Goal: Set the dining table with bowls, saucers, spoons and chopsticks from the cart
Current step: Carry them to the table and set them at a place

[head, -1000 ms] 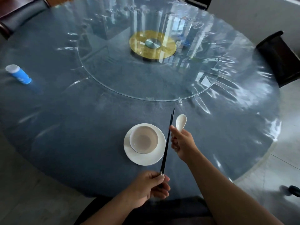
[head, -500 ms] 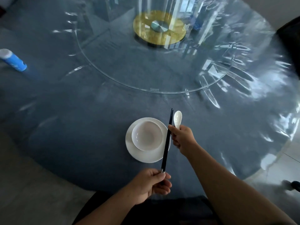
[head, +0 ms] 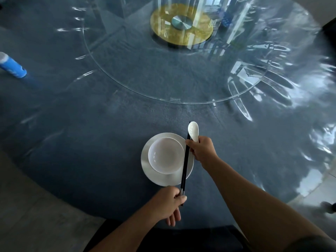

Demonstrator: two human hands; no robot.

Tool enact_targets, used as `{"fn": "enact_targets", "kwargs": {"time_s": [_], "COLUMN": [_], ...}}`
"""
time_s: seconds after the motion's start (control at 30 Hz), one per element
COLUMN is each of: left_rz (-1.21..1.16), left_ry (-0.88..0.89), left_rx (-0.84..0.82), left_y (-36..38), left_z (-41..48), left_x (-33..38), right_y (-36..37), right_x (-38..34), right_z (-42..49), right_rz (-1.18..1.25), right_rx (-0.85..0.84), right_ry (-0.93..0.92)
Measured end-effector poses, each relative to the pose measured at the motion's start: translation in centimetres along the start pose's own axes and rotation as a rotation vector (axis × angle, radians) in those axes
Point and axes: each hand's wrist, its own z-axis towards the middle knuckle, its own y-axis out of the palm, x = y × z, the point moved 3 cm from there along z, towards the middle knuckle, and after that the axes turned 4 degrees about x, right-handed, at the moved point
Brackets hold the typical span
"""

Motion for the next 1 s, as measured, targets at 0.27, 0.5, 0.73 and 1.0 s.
{"fn": "enact_targets", "kwargs": {"time_s": [0.27, 0.5, 0.73, 1.0], "left_rz": [0.114, 0.092, 0.105, -0.065], "left_ry": [-0.014, -0.037, -0.067, -0.042], "left_rx": [0.016, 0.023, 0.018, 0.207], "left_y": [-0.1, 0.0, 0.0, -8.2], "left_z": [0.6, 0.5, -0.2, -2.7], "left_x": [0.4, 0.3, 0.3, -1.8], "right_y": [0.4, 0.4, 0.2, -2.7], "right_x": [-0.3, -0.2, 0.1, -0.4], "right_z": [-0.2, -0.2, -0.9, -3.7], "right_rz": [-0.098, -0.106, 0.019, 0.237], "right_rx": [0.076, 0.106, 0.097, -0.087], "right_ry": [-0.086, -0.077, -0.027, -0.074]}}
